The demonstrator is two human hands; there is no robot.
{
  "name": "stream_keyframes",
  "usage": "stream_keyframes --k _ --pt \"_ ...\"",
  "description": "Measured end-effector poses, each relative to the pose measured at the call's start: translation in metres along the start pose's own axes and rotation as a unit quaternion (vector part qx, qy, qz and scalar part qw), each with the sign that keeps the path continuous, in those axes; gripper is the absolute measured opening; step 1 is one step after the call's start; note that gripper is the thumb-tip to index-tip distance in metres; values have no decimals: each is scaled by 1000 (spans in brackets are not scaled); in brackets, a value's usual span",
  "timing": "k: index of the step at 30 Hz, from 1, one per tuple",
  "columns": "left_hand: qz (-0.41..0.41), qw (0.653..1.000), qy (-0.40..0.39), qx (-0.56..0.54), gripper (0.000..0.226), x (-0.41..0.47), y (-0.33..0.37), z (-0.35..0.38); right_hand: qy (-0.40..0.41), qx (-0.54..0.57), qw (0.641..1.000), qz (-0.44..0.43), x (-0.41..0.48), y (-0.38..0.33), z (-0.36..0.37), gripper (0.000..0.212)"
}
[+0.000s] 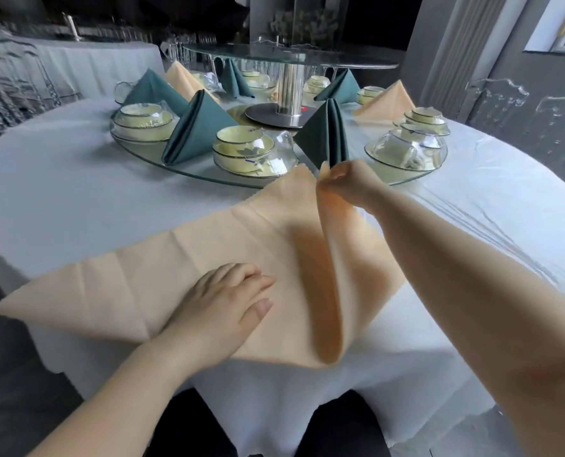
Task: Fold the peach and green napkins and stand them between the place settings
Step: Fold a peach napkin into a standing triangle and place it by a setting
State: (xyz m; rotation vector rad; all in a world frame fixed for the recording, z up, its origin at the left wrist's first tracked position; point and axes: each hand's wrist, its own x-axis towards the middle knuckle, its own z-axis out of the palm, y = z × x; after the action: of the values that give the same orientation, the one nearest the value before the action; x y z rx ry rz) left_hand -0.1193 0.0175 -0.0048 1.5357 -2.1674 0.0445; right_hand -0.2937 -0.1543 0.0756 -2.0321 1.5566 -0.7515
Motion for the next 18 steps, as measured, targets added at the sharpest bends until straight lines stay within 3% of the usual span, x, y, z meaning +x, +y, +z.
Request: stream_keyframes --k 2,4,6,7,9,12,18 --pt "-25 998 -35 -48 86 3 -3 -4 1 -15 1000 14 14 -1 12 15" --pt "-55 994 -29 -85 91 9 -4 -11 8 -20 999 26 27 0 21 30" --pt "-62 992 6 -107 87 17 2 -16 24 -35 999 27 38 0 26 26" --pt "-50 993 23 -109 81 21 5 -16 34 -48 998 25 42 0 27 18" --pt "0 994 31 -108 69 26 11 -10 48 -72 996 22 50 -1 29 21" --pt "20 991 -29 -128 68 27 18 -2 61 -118 991 16 56 -2 31 29" --pt "-2 994 -107 -12 58 22 20 18 89 -153 984 0 63 3 37 27"
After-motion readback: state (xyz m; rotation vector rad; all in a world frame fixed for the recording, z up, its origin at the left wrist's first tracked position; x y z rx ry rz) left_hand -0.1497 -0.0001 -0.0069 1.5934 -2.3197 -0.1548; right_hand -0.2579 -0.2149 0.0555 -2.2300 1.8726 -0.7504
